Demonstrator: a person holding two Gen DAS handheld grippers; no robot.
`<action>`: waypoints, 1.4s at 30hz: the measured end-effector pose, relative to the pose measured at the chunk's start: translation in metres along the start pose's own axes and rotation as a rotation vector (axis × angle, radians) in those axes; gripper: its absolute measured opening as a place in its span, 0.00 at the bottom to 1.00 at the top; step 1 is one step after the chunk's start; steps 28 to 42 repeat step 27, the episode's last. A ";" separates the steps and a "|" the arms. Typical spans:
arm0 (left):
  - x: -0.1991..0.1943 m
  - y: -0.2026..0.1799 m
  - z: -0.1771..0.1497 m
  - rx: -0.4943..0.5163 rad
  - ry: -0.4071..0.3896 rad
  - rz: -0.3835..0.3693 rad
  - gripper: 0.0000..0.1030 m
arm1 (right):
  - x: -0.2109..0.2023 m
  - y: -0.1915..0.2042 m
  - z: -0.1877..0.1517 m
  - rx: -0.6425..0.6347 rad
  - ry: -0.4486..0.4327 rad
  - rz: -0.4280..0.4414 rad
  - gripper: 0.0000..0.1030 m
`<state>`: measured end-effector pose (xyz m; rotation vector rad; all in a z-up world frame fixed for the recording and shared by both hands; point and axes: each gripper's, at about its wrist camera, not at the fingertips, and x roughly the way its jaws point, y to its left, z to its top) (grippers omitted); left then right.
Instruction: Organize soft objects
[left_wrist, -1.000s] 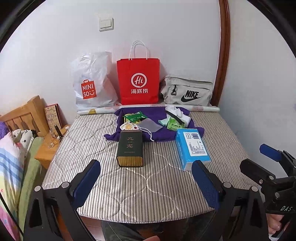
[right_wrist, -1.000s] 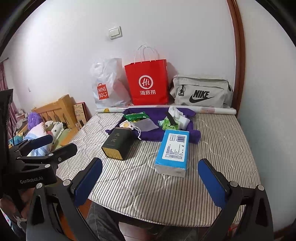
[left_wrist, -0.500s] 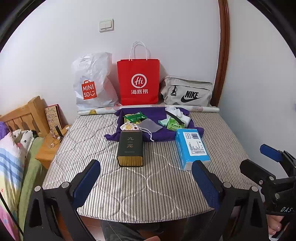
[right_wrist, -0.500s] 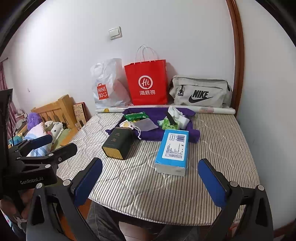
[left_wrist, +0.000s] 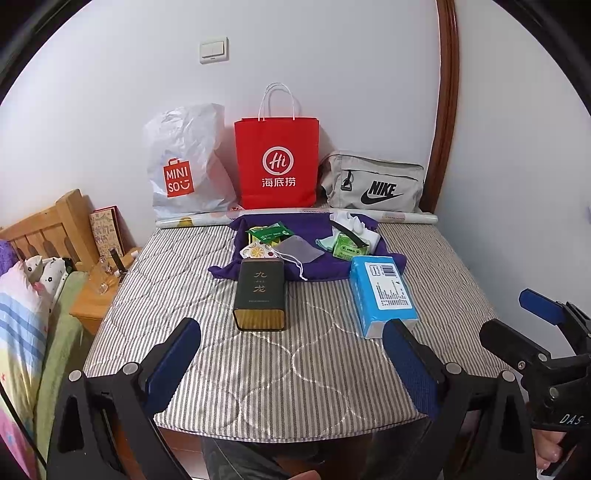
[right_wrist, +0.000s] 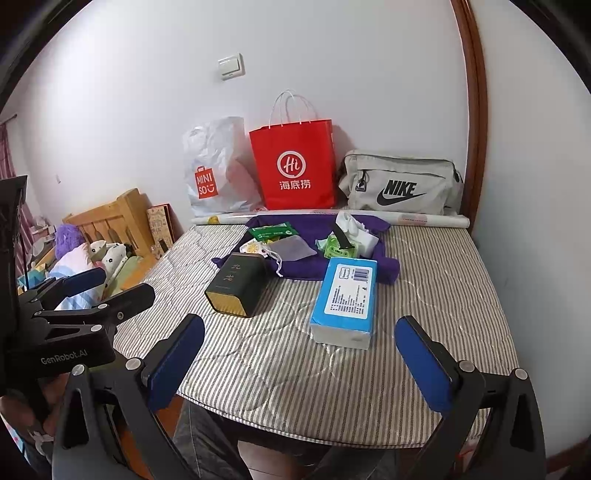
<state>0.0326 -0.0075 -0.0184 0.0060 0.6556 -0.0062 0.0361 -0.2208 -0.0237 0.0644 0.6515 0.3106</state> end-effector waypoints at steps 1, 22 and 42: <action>0.000 0.000 0.000 0.001 -0.001 0.000 0.97 | 0.000 0.000 0.000 0.000 -0.001 0.000 0.99; -0.001 -0.002 0.000 0.000 -0.001 0.001 0.97 | -0.002 0.000 0.000 0.000 -0.003 0.003 0.99; -0.002 -0.003 0.000 0.013 -0.007 0.000 0.97 | -0.004 0.000 -0.001 -0.003 -0.005 0.004 0.99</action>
